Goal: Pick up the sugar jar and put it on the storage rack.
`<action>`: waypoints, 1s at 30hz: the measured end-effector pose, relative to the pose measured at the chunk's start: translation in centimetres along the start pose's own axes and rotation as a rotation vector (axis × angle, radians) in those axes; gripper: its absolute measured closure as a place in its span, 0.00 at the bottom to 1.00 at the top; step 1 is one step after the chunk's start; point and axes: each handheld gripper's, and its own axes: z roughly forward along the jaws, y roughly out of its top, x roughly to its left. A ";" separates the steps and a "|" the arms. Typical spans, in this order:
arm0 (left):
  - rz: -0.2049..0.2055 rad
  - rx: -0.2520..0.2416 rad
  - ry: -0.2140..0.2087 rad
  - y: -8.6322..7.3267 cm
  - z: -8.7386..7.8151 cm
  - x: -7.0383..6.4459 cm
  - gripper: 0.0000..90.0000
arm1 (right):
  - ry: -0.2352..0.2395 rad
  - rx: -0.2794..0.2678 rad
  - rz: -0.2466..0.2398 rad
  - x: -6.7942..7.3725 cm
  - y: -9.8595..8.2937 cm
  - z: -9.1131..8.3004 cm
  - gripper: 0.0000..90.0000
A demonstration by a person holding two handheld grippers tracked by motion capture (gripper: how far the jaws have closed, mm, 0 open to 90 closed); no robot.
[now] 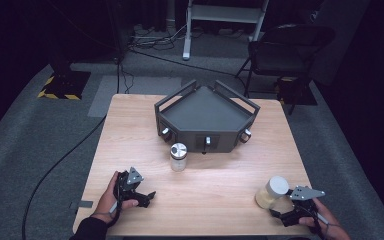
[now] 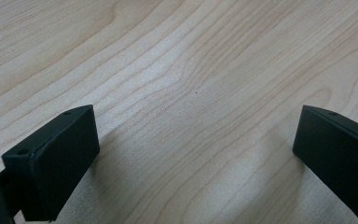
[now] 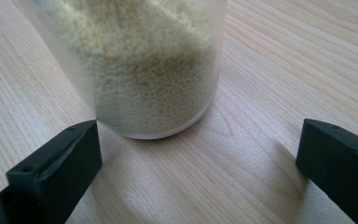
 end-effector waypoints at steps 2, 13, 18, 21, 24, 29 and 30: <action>0.000 0.000 0.000 0.0 0.0 0.0 0.00 | 0.000 0.000 0.000 0.0 0.0 0.0 0.00; 0.001 -0.001 0.000 0.0 0.0 0.0 0.00 | -0.002 0.000 0.002 0.1 0.0 0.0 0.00; 0.001 0.000 0.000 0.0 0.0 0.0 0.00 | -0.002 -0.001 0.002 0.0 0.0 0.0 0.00; 0.001 0.000 -0.001 0.0 0.0 0.0 0.00 | -0.002 -0.001 0.002 0.0 0.0 0.0 0.00; 0.000 0.001 0.000 0.0 0.0 0.0 0.00 | -0.002 0.000 0.001 0.0 0.0 0.0 0.00; -0.008 0.005 0.007 0.1 0.0 -0.1 0.00 | -0.002 0.000 0.001 0.0 0.0 0.0 0.00; -0.010 0.006 0.006 0.1 -0.1 -0.1 0.00 | -0.002 0.000 0.002 0.0 0.0 0.0 0.00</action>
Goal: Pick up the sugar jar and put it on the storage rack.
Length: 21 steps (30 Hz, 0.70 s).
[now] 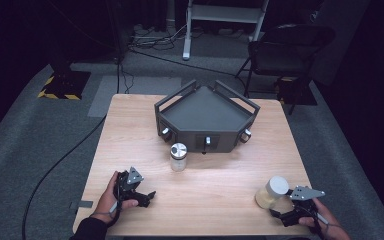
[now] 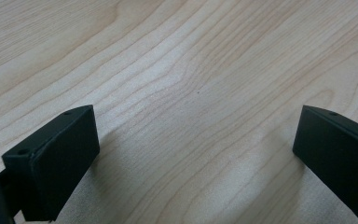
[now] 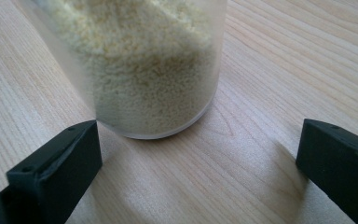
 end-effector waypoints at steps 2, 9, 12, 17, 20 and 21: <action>-0.001 0.001 0.001 0.0 0.0 0.0 0.00 | 0.000 0.000 0.000 0.0 0.0 0.0 0.00; -0.023 0.001 0.026 0.2 0.0 -0.4 0.03 | 0.000 0.000 0.000 0.0 0.0 0.0 0.00; -0.034 -0.017 0.032 0.1 -0.2 -0.5 0.02 | 0.000 0.000 0.000 0.0 0.0 0.0 0.00; -0.036 -0.034 0.036 0.1 -0.4 -0.7 0.02 | 0.000 0.000 0.000 0.0 0.0 0.0 0.00; -0.035 -0.050 0.032 0.2 -0.6 -0.8 0.02 | 0.000 0.000 0.000 0.0 0.0 0.0 0.00; -0.033 -0.050 0.033 0.3 -0.6 -0.8 0.02 | 0.000 0.000 0.000 0.0 0.0 0.0 0.00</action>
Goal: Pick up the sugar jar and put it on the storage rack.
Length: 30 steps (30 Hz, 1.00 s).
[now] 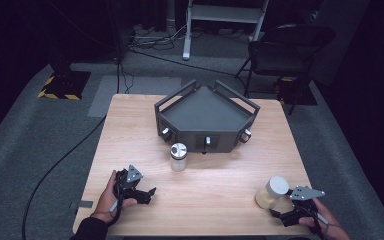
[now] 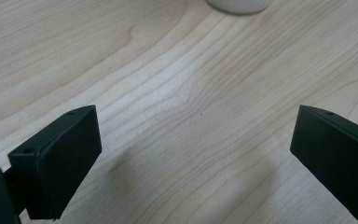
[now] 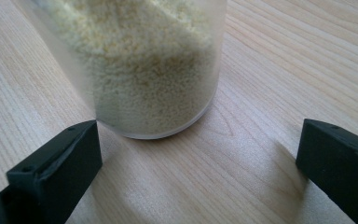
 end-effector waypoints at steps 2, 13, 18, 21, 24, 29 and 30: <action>0.002 -0.008 0.002 0.1 -0.1 -0.2 0.02 | 0.000 0.000 0.000 0.0 0.0 0.0 0.00; -0.002 -0.043 0.015 0.8 -0.4 -0.9 0.02 | 0.000 0.000 0.000 0.0 0.0 0.0 0.00; 0.004 -0.059 0.016 1.0 -0.5 -1.0 0.02 | 0.000 0.000 0.000 0.0 0.0 0.0 0.00; 0.001 -0.067 0.020 1.2 -0.5 -1.0 0.02 | 0.000 0.000 0.000 0.0 0.0 0.0 0.00; 0.001 -0.075 0.025 1.3 -0.6 -1.1 0.02 | 0.000 0.000 0.000 0.0 0.0 0.0 0.00; 0.004 -0.090 0.028 1.7 -0.5 -1.2 0.02 | 0.000 0.000 0.000 0.0 0.0 0.0 0.00; 0.004 -0.091 0.026 1.9 -0.5 -1.2 0.02 | 0.000 0.000 0.000 0.0 0.0 0.0 0.00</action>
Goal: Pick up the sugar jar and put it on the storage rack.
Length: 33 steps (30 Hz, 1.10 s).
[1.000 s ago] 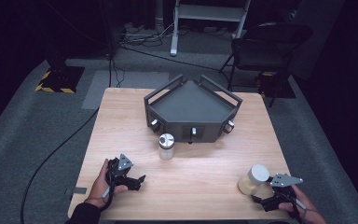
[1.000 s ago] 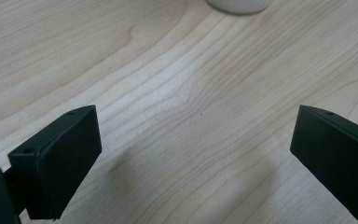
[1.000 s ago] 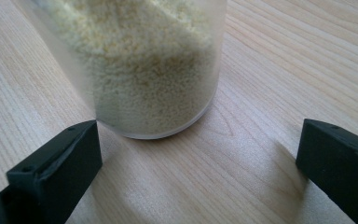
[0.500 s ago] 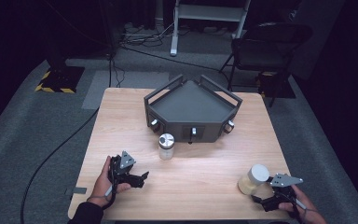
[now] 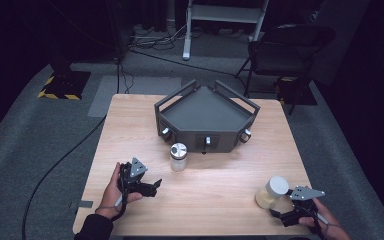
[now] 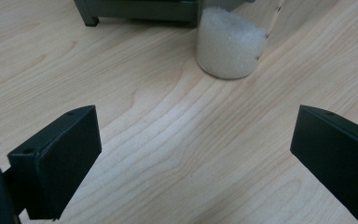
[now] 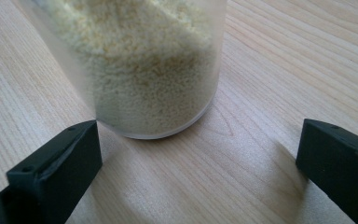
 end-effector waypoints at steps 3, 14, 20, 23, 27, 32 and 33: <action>0.002 -0.007 -0.003 0.3 0.2 -0.1 0.02 | 0.000 0.000 0.000 0.0 0.0 0.0 0.00; 0.014 -0.026 -0.020 1.7 1.1 -0.5 0.02 | 0.000 0.000 0.000 0.0 0.0 0.0 0.00; 0.006 -0.037 -0.028 2.1 1.4 -0.5 0.02 | 0.000 0.000 0.000 0.0 0.0 0.0 0.00; 0.010 -0.040 -0.035 2.4 1.7 -0.6 0.02 | 0.000 0.000 0.000 0.0 0.0 0.0 0.00; 0.009 -0.045 -0.040 2.8 2.0 -0.7 0.02 | 0.000 0.000 0.000 0.0 0.0 0.0 0.00; 0.009 -0.046 -0.048 3.2 2.5 -0.8 0.02 | 0.000 0.000 0.000 0.0 0.0 0.0 0.00; 0.011 -0.046 -0.051 3.2 2.7 -0.8 0.02 | 0.000 0.000 0.000 0.0 0.0 0.0 0.00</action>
